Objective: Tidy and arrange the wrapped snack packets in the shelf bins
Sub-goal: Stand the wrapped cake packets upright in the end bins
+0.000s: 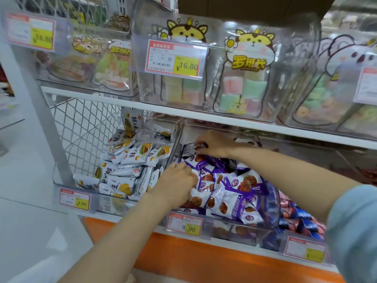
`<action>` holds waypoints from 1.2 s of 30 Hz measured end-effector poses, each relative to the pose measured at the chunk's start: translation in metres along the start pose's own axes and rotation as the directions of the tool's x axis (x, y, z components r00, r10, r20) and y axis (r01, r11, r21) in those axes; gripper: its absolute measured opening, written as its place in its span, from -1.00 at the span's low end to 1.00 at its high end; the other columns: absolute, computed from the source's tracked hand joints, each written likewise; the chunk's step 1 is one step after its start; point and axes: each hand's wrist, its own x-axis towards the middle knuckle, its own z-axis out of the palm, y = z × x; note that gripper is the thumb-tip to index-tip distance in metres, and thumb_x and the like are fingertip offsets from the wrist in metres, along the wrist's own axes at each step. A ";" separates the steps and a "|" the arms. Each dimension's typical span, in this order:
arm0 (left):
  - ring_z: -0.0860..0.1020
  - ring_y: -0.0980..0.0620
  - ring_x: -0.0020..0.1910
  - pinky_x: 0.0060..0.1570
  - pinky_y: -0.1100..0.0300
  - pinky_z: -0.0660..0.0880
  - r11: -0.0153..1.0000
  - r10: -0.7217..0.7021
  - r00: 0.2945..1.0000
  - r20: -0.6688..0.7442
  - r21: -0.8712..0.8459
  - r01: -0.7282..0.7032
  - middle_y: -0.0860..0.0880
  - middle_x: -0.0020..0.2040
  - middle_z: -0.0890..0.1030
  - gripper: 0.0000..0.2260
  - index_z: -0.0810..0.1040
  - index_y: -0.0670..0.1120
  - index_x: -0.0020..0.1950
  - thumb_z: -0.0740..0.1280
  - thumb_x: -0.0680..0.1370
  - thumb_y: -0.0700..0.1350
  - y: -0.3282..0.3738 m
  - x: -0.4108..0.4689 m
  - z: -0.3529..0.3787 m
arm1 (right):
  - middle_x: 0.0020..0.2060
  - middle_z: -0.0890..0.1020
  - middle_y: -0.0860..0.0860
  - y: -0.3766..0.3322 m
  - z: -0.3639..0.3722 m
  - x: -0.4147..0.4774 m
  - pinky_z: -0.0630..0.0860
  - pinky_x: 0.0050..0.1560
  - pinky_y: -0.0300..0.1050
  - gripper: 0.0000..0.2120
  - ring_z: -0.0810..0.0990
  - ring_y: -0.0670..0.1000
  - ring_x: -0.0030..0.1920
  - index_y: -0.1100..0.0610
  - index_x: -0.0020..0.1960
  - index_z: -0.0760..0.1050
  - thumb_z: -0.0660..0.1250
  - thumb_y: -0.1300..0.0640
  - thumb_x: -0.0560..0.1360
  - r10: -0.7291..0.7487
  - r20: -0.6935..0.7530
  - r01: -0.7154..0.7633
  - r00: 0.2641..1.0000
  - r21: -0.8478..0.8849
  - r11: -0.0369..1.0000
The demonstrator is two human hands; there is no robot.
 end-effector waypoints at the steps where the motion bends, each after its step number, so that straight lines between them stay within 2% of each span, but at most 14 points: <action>1: 0.30 -0.07 0.26 0.24 0.09 0.14 0.998 0.017 1.000 -0.020 0.061 -0.016 -0.07 0.22 0.45 -0.66 0.46 -0.06 0.29 0.28 0.54 -0.01 -0.001 0.001 0.003 | 0.16 0.58 0.05 -0.003 0.007 0.007 0.36 0.01 -0.16 -0.67 0.50 0.08 0.16 0.09 0.25 0.49 0.28 -0.01 0.54 0.007 0.004 -0.007 1.000 -0.046 0.999; 4: 0.29 -0.08 0.25 0.25 0.08 0.10 0.992 0.037 0.996 -0.086 0.123 -0.027 -0.09 0.22 0.43 -0.67 0.46 -0.11 0.29 0.28 0.53 -0.09 -0.003 0.002 0.008 | 0.15 0.57 0.11 -0.006 0.024 0.025 0.36 0.04 -0.11 -0.60 0.45 0.13 0.18 0.09 0.28 0.46 0.24 -0.11 0.54 0.030 0.021 -0.024 0.999 -0.247 0.969; 6: 0.30 -0.07 0.25 0.24 0.09 0.10 0.996 0.036 0.994 -0.100 0.089 -0.027 -0.07 0.21 0.45 -0.66 0.46 -0.10 0.29 0.28 0.53 -0.04 -0.004 0.003 0.008 | 0.13 0.58 0.11 -0.004 0.029 0.035 0.39 0.06 -0.08 -0.57 0.45 0.14 0.17 0.09 0.25 0.46 0.28 -0.16 0.50 0.060 0.028 -0.049 0.998 -0.307 0.951; 11: 0.31 0.06 0.21 0.17 0.20 0.14 0.975 -0.080 0.963 -0.256 -0.222 0.022 0.07 0.17 0.45 -0.74 0.47 0.01 0.22 0.24 0.57 0.03 -0.015 0.004 -0.005 | 0.12 0.59 0.07 -0.004 0.029 0.044 0.27 0.19 -0.02 -0.60 0.45 0.14 0.19 0.06 0.22 0.46 0.33 -0.12 0.47 0.066 -0.031 -0.073 0.997 -0.307 0.949; 13: 0.34 0.07 0.19 0.15 0.24 0.17 0.938 -0.164 0.930 -0.328 -0.342 0.045 0.08 0.14 0.47 -0.77 0.48 0.00 0.20 0.26 0.56 0.00 -0.023 0.004 -0.008 | 0.06 0.61 0.06 -0.006 0.023 0.040 0.28 0.14 -0.03 -0.63 0.48 0.12 0.15 0.06 0.20 0.49 0.30 -0.12 0.49 0.032 -0.069 -0.050 0.997 -0.277 0.960; 16: 0.37 0.08 0.19 0.09 0.34 0.19 0.862 -0.308 0.875 -0.373 -0.498 0.091 0.04 0.17 0.48 -0.75 0.48 -0.03 0.21 0.31 0.54 -0.07 -0.030 0.004 -0.011 | -0.08 0.62 0.06 -0.008 0.003 0.023 0.33 -0.17 -0.17 -0.68 0.54 0.05 -0.08 0.12 0.11 0.54 0.31 -0.07 0.49 0.011 -0.168 -0.015 0.986 -0.021 1.000; 18: 0.37 0.07 0.21 0.05 0.39 0.17 0.798 -0.395 0.847 -0.356 -0.589 0.125 0.01 0.21 0.46 -0.70 0.45 -0.05 0.24 0.34 0.52 -0.11 -0.031 0.004 -0.012 | -0.05 0.58 -0.06 -0.011 -0.018 0.005 0.31 -0.20 -0.27 -0.74 0.49 -0.10 -0.13 0.05 0.11 0.53 0.29 -0.08 0.52 0.077 -0.069 -0.056 0.995 0.268 0.962; 20: 0.40 0.03 0.22 0.06 0.36 0.21 0.724 -0.472 0.822 -0.320 -0.673 0.153 -0.03 0.24 0.46 -0.62 0.41 -0.09 0.29 0.38 0.50 -0.08 -0.031 0.006 -0.013 | -0.13 0.51 -0.22 -0.014 -0.037 -0.016 0.28 -0.16 -0.34 -0.87 0.45 -0.21 -0.15 -0.09 0.01 0.50 0.28 -0.11 0.53 0.060 0.108 -0.104 0.992 0.457 0.884; 23: 0.41 -0.01 0.23 0.10 0.23 0.33 0.640 -0.524 0.815 -0.247 -0.746 0.185 -0.04 0.24 0.48 -0.45 0.37 -0.11 0.33 0.45 0.43 0.03 -0.028 0.009 -0.018 | -0.12 0.57 -0.18 -0.017 -0.050 -0.040 0.37 -0.04 -0.33 -0.87 0.52 -0.21 -0.09 -0.07 -0.02 0.52 0.29 -0.09 0.50 0.000 0.205 -0.111 0.979 0.529 0.841; 26: 0.48 0.05 0.13 0.06 0.16 0.47 0.493 -0.470 0.878 -0.097 -0.853 0.169 0.02 0.13 0.54 -0.39 0.34 -0.09 0.35 0.49 0.39 0.03 -0.022 0.009 -0.025 | -0.16 0.52 -0.26 -0.022 -0.049 -0.055 0.33 -0.02 -0.39 -0.93 0.47 -0.34 -0.16 -0.11 -0.08 0.50 0.28 -0.08 0.51 -0.017 0.304 -0.168 0.953 0.571 0.803; 29: 0.56 -0.02 0.03 0.04 0.02 0.53 0.456 -0.396 0.917 -0.043 -0.876 0.155 -0.04 0.03 0.60 -0.55 0.48 -0.05 0.21 0.50 0.38 -0.01 -0.019 0.008 -0.027 | -0.24 0.56 -0.06 -0.029 -0.047 -0.061 0.40 -0.12 -0.42 -0.81 0.52 -0.24 -0.26 0.21 -0.08 0.50 0.33 0.07 0.52 -0.012 0.220 -0.131 0.975 0.620 0.773; 31: 0.56 -0.04 -0.05 -0.09 0.08 0.50 0.496 -0.404 0.913 -0.050 -0.851 0.173 -0.05 -0.03 0.61 -0.65 0.53 -0.06 0.12 0.49 0.39 -0.03 -0.023 0.004 -0.030 | -0.23 0.59 -0.01 -0.032 -0.047 -0.059 0.44 -0.13 -0.40 -0.76 0.56 -0.20 -0.23 0.24 -0.08 0.52 0.30 0.05 0.54 0.033 0.152 -0.119 0.988 0.601 0.790; 33: 0.51 -0.01 -0.11 -0.24 0.17 0.40 0.536 -0.458 0.886 -0.070 -0.817 0.213 -0.03 -0.07 0.57 -0.71 0.53 -0.07 0.09 0.47 0.41 -0.06 -0.032 -0.001 -0.033 | -0.20 0.60 -0.07 -0.027 -0.045 -0.051 0.45 -0.08 -0.27 -0.78 0.59 -0.14 -0.14 0.13 -0.05 0.55 0.26 -0.01 0.56 0.101 0.057 -0.116 0.993 0.485 0.867; 36: 0.50 0.06 -0.20 -0.28 0.25 0.40 0.471 -0.568 0.817 -0.096 -0.852 0.228 -0.01 -0.12 0.55 -0.75 0.52 -0.09 0.06 0.46 0.43 -0.10 -0.048 -0.009 -0.034 | 0.13 0.58 -0.04 -0.019 -0.032 -0.034 0.39 0.07 -0.23 -0.74 0.54 -0.02 0.15 0.07 0.21 0.50 0.28 0.02 0.56 0.077 0.089 -0.097 0.993 0.251 0.963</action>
